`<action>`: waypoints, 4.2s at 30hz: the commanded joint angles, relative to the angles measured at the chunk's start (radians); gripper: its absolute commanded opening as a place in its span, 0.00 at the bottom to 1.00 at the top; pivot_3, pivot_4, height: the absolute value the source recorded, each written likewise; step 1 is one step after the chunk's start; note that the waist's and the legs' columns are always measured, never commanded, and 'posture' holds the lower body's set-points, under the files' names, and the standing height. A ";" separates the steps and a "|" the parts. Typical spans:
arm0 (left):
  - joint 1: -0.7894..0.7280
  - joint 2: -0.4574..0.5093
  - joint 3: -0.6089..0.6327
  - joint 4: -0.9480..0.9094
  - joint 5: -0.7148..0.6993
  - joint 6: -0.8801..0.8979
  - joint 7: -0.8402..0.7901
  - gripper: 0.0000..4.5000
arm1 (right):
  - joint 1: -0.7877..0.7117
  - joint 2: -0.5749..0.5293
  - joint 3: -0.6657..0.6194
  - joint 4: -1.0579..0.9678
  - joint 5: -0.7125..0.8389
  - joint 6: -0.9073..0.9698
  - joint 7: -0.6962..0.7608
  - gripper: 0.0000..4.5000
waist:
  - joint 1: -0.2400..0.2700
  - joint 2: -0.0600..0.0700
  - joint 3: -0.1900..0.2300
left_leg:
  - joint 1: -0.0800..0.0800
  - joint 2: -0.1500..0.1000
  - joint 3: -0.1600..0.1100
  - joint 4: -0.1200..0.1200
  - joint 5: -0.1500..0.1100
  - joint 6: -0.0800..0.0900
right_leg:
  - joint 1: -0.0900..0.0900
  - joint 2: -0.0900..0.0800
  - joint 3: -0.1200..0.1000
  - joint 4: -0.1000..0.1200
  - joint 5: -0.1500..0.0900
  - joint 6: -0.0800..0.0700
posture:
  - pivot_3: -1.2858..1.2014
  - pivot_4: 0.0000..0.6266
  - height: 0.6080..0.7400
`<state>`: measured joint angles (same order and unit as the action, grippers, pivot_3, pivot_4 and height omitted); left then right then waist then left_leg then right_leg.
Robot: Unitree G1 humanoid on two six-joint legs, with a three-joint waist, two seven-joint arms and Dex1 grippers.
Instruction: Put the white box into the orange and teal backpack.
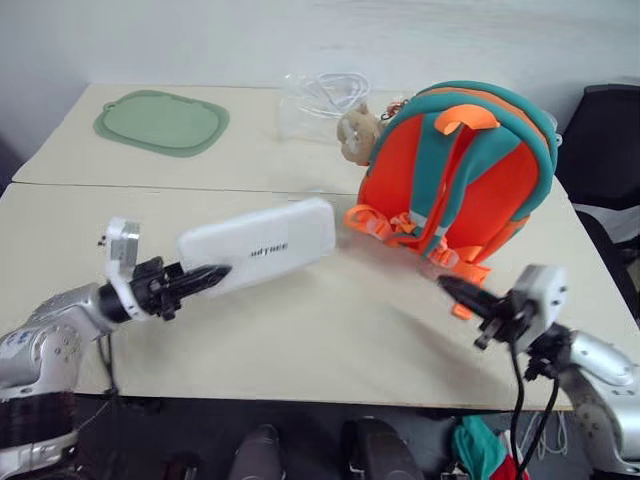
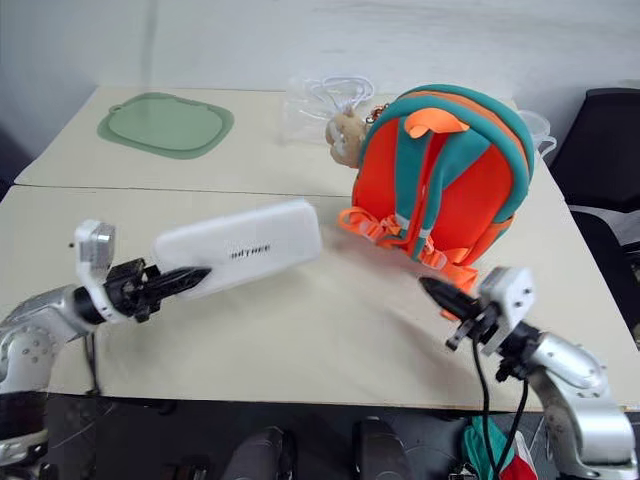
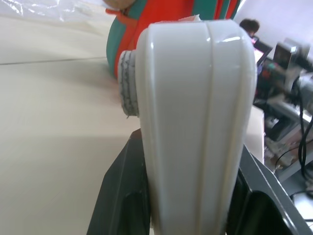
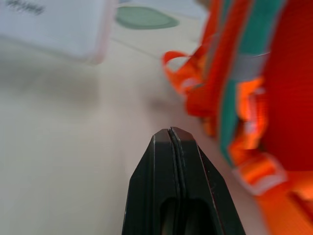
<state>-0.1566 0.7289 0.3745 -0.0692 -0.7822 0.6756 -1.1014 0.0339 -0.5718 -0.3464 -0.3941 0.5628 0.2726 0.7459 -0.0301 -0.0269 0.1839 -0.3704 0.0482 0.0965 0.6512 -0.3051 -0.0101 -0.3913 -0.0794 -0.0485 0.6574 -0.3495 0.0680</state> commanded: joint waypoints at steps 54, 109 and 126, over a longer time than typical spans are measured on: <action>0.122 0.096 0.375 -0.198 -0.405 0.244 0.160 0.29 | -0.343 -0.252 0.199 -0.076 0.534 0.594 0.358 0.01 | -0.004 0.001 0.001 | -0.004 0.000 -0.003 -0.004 -0.004 0.007 | -0.002 -0.003 -0.003 -0.006 0.000 0.000 | 0.52 0.24 1.00; -0.276 0.356 -0.091 -0.228 -0.340 0.396 -0.150 0.29 | -0.333 -0.125 0.287 -0.028 0.398 0.533 0.324 0.01 | 0.002 0.002 0.002 | -0.006 0.000 -0.002 -0.002 -0.001 0.003 | -0.001 0.000 -0.002 -0.010 0.001 0.003 | 0.52 0.24 1.00; -0.535 0.123 -0.400 -0.245 0.156 0.022 0.028 0.29 | -0.329 -0.147 0.274 -0.055 0.436 0.570 0.317 0.01 | 0.025 0.002 0.002 | -0.008 -0.002 -0.001 0.002 -0.001 0.005 | -0.001 0.000 -0.002 -0.010 0.003 0.005 | 0.52 0.24 1.00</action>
<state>-0.6794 0.8344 0.0134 -0.2489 -0.6686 0.7353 -1.0448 -0.2919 -0.7120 -0.0744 -0.4102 0.9773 0.8338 1.0636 -0.0050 -0.0249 0.1861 -0.3782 0.0470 0.0967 0.6527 -0.3057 -0.0055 -0.3922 -0.0787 -0.0492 0.6472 -0.3469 0.0727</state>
